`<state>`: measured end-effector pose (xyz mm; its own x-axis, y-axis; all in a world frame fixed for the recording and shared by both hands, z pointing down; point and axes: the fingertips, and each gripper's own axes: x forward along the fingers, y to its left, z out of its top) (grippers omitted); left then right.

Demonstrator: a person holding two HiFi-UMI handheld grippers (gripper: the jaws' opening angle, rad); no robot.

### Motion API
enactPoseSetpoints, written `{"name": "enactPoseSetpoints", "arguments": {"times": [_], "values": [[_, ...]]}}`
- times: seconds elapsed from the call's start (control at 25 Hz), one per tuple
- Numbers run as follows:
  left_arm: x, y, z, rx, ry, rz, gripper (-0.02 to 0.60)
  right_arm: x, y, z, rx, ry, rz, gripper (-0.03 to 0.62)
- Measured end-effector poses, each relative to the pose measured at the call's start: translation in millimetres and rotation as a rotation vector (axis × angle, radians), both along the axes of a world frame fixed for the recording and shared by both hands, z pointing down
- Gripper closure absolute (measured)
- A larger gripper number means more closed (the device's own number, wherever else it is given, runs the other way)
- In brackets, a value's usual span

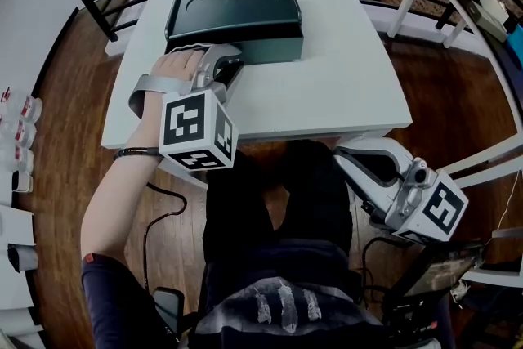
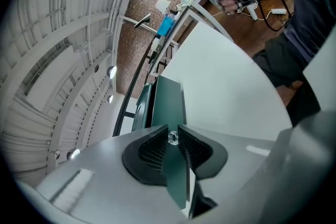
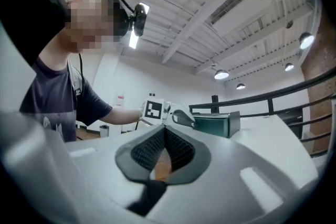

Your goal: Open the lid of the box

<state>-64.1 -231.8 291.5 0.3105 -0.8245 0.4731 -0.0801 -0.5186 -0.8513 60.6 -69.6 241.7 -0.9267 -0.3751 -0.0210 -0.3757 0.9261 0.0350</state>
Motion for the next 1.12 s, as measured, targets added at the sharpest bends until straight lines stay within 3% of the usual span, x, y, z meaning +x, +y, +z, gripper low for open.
{"name": "enactPoseSetpoints", "arguments": {"times": [0.36,0.76,1.12], "values": [[3.4,37.3,1.3,0.004,-0.008,0.068,0.511,-4.8,-25.1,-3.8,-0.011,0.056,0.027,0.591],[14.6,83.6,-3.9,-0.014,0.038,0.135,0.509,-3.5,-36.3,-14.6,-0.070,0.016,0.019,0.591],[13.7,88.5,-5.7,0.016,0.040,0.129,0.509,10.7,-34.0,-27.4,-0.060,-0.010,0.032,0.591]]}}
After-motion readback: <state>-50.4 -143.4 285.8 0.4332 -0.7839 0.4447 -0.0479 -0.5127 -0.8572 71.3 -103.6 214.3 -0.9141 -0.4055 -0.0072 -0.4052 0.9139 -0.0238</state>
